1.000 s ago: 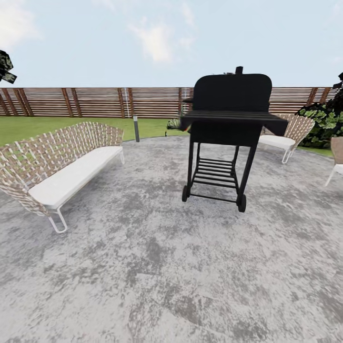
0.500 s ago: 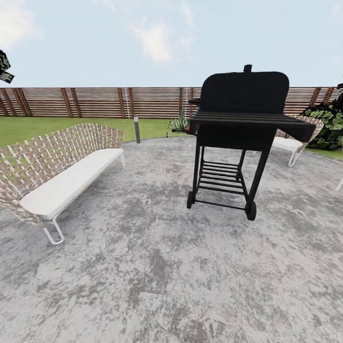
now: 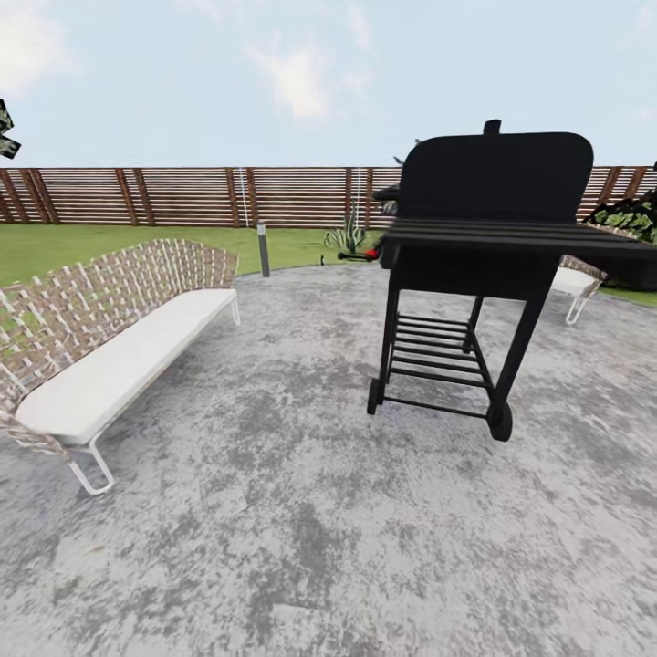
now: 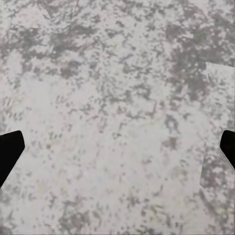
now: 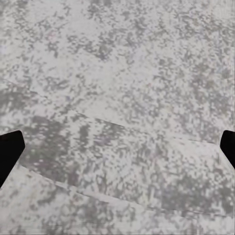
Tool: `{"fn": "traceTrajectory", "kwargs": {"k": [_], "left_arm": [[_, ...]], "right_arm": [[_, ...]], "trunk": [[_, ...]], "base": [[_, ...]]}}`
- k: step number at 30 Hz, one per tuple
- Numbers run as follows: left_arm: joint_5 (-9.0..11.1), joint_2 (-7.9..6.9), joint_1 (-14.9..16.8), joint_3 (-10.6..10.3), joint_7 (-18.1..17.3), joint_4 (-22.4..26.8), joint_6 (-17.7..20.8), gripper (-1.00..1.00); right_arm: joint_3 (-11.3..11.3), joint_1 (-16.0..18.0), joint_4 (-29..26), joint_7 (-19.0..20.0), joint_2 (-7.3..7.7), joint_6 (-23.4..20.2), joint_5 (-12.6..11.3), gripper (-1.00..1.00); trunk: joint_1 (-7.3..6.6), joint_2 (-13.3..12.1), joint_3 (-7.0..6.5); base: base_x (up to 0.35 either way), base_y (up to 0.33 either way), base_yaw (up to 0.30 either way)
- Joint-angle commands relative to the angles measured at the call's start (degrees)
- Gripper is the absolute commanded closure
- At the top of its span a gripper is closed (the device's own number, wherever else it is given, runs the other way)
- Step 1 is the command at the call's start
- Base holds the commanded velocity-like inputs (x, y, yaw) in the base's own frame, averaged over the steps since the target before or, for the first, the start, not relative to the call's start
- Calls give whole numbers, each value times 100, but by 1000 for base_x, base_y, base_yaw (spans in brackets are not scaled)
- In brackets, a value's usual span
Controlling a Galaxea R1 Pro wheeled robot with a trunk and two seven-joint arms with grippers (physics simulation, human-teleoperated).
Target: In the garden, pick up the pesticide atomizer on the floor and spray pesticide onto both trees until each tree trunk is fully covered.
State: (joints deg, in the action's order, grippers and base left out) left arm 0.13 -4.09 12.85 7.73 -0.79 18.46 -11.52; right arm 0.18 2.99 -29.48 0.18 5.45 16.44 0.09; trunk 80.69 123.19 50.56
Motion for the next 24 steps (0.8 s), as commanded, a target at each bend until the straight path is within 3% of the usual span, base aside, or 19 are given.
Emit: {"fn": "traceTrajectory", "kwargs": {"k": [1, 11, 24], "left_arm": [[-2, -1, 1, 0, 0, 0, 0, -100], [-3, -2, 3, 0, 0, 0, -6, -100], [-3, -4, 2, 2, 0, 0, -8, -100]], "right_arm": [[0, 0, 1, 0, 0, 0, 0, -100], [0, 0, 2, 0, 0, 0, 0, -100], [0, 0, -4, 0, 0, 0, 0, -100]], "trunk": [[0, 0, 0], [0, 0, 0], [0, 0, 0]], "base": [[327, 107, 0], [327, 122, 0], [298, 215, 0]]}}
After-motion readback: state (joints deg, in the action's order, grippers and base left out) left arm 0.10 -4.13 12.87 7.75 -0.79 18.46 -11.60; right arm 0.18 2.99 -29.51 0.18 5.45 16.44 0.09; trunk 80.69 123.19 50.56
